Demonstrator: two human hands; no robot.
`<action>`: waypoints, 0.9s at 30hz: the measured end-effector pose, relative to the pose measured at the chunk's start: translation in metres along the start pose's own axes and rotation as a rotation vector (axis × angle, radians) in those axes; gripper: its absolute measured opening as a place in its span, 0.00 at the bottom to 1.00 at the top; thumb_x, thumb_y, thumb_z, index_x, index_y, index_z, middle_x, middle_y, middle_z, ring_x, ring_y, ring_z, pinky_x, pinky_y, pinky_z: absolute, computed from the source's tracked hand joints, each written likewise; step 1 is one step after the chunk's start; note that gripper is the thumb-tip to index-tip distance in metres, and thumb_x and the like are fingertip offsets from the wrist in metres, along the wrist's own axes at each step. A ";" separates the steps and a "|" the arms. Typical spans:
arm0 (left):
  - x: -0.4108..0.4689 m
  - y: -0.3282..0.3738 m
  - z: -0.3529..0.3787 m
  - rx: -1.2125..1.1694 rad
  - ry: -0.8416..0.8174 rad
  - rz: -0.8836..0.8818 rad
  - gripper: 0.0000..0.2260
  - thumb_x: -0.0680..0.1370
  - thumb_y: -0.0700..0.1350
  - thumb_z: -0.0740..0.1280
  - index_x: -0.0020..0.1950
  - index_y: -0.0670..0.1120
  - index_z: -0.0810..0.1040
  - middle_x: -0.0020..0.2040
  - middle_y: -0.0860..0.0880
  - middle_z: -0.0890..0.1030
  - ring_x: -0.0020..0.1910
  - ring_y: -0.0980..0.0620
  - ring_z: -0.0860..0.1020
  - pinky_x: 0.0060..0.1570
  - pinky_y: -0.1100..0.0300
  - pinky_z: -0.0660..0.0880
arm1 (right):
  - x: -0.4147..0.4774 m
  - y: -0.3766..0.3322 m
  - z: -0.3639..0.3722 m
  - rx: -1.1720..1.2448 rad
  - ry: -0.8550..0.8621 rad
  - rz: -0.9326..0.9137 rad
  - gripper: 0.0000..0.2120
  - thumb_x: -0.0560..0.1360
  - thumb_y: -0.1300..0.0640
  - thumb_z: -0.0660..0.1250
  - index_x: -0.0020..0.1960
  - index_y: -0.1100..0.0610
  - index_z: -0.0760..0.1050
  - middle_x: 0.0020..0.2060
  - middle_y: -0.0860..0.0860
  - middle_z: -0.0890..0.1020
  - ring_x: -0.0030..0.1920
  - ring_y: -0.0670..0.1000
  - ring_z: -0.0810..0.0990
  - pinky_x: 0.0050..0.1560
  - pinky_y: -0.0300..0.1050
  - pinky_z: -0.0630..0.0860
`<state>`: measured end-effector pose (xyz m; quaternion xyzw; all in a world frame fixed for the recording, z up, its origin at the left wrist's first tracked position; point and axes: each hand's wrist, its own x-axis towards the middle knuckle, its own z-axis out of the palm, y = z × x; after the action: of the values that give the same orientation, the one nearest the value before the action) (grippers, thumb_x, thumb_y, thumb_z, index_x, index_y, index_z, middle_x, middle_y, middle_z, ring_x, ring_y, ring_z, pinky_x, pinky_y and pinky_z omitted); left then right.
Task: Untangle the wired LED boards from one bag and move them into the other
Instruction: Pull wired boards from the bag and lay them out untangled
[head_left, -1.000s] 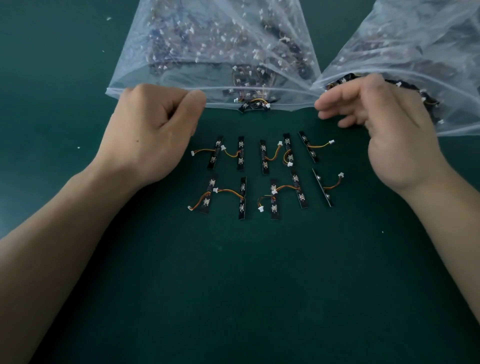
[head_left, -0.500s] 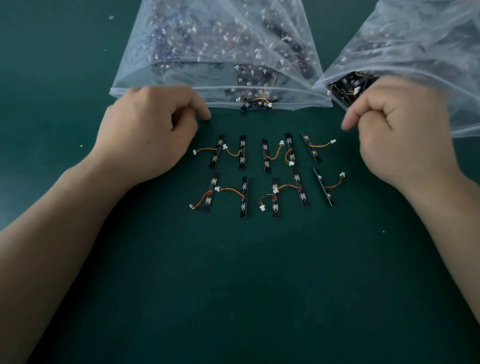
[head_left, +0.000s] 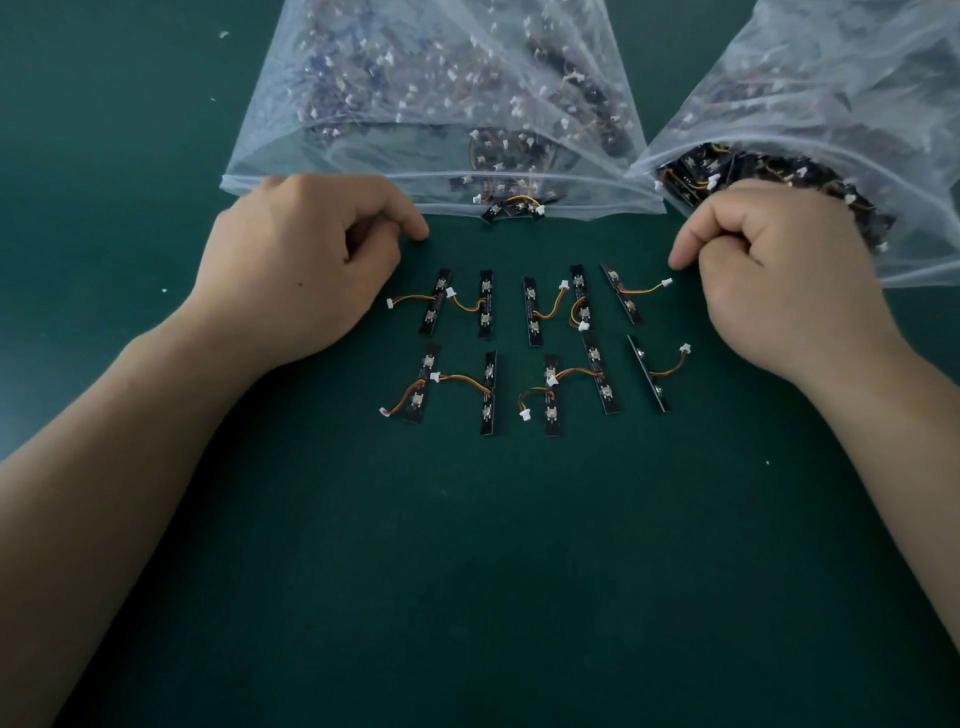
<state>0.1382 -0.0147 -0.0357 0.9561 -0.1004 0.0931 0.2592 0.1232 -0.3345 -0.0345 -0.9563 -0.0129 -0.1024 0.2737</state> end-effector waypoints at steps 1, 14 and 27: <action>0.000 0.000 0.000 0.002 0.001 -0.002 0.11 0.78 0.50 0.62 0.53 0.61 0.82 0.35 0.64 0.77 0.35 0.59 0.75 0.38 0.55 0.68 | 0.000 0.000 0.000 0.001 -0.002 0.001 0.18 0.71 0.65 0.57 0.38 0.47 0.80 0.42 0.43 0.81 0.38 0.54 0.77 0.42 0.54 0.77; 0.001 -0.001 0.002 0.015 0.003 -0.012 0.11 0.77 0.51 0.61 0.53 0.63 0.80 0.37 0.65 0.77 0.37 0.63 0.75 0.36 0.57 0.66 | -0.001 -0.002 -0.002 0.017 -0.016 -0.004 0.21 0.72 0.67 0.57 0.38 0.44 0.79 0.43 0.40 0.81 0.42 0.53 0.78 0.46 0.56 0.78; 0.001 0.000 0.002 0.019 0.007 0.002 0.11 0.77 0.51 0.60 0.52 0.62 0.80 0.37 0.65 0.77 0.37 0.63 0.75 0.34 0.60 0.65 | -0.001 -0.004 -0.002 0.018 -0.033 0.005 0.21 0.72 0.66 0.57 0.37 0.42 0.78 0.44 0.40 0.81 0.42 0.53 0.78 0.46 0.56 0.78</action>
<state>0.1399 -0.0155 -0.0371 0.9581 -0.0994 0.0977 0.2502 0.1216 -0.3321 -0.0304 -0.9553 -0.0162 -0.0857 0.2825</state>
